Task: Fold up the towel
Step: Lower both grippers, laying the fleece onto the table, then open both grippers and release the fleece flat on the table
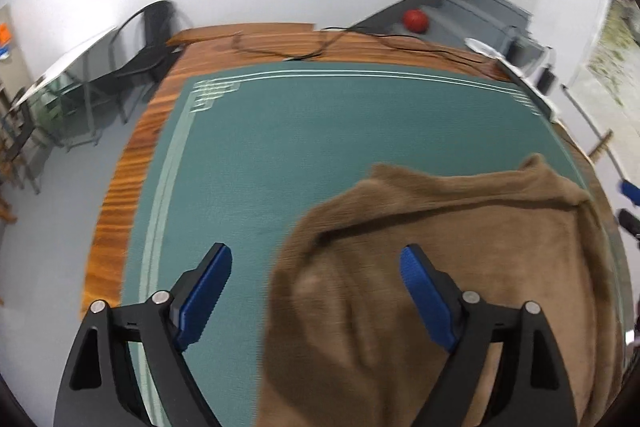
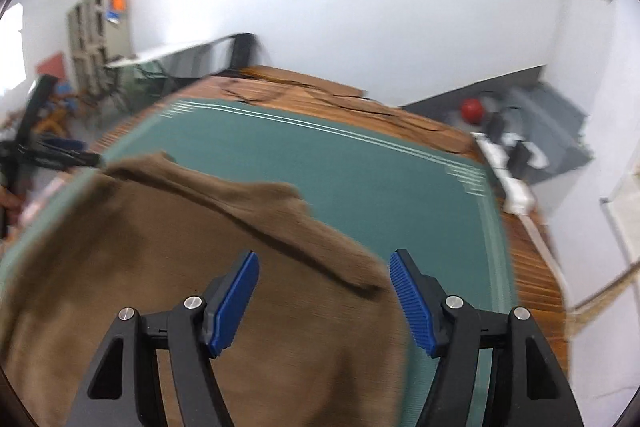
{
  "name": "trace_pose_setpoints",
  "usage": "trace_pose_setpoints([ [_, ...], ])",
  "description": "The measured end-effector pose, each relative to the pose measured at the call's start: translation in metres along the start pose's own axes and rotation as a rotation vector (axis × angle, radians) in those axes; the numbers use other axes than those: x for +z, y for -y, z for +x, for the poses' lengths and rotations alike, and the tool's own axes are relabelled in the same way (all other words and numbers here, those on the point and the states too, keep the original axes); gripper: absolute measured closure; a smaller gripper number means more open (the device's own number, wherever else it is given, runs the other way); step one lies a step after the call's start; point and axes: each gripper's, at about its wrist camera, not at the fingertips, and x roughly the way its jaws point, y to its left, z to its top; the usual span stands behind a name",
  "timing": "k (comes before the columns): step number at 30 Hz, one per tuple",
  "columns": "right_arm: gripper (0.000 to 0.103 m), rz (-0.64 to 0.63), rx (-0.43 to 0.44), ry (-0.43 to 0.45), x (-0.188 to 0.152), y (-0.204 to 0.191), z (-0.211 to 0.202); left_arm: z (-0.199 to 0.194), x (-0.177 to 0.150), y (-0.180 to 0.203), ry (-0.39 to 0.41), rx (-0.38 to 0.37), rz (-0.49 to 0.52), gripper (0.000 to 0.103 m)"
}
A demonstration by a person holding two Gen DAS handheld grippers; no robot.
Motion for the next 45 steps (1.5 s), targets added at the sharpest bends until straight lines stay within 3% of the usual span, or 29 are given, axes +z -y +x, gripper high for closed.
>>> trace_pose_setpoints([
  [3, 0.033, -0.009, 0.062, -0.046, 0.010, -0.021, 0.026, 0.002, 0.005, 0.020, -0.003, -0.030, 0.032, 0.012],
  [7, 0.033, 0.027, 0.096, -0.144, 0.012, -0.034, 0.077, 0.035, 0.014, 0.025, -0.057, -0.005, 0.014, 0.013],
  [13, 0.033, 0.100, 0.016, -0.188, 0.014, -0.008, 0.134, 0.079, 0.022, 0.015, -0.111, 0.072, -0.031, 0.013],
  [17, 0.031, 0.130, 0.001, -0.212, 0.006, 0.002, 0.160, 0.095, 0.020, 0.010, -0.126, 0.049, -0.059, 0.004],
  [23, 0.029, 0.083, -0.038, -0.179, 0.001, -0.011, 0.155, 0.088, 0.016, 0.000, -0.129, 0.034, -0.082, 0.002],
  [29, 0.029, 0.082, -0.028, -0.176, -0.002, -0.007, 0.152, 0.014, -0.006, -0.016, -0.049, 0.001, -0.058, 0.002],
  [32, 0.029, 0.084, -0.020, -0.163, -0.002, -0.006, 0.134, -0.033, -0.033, -0.032, -0.017, -0.025, -0.054, 0.002],
  [38, 0.028, 0.022, 0.061, -0.029, -0.018, -0.028, 0.033, -0.110, -0.120, -0.070, 0.021, -0.079, -0.110, 0.001],
  [45, 0.025, 0.017, 0.135, 0.092, -0.058, -0.055, -0.068, -0.143, -0.217, -0.077, -0.015, -0.182, -0.157, 0.001],
])
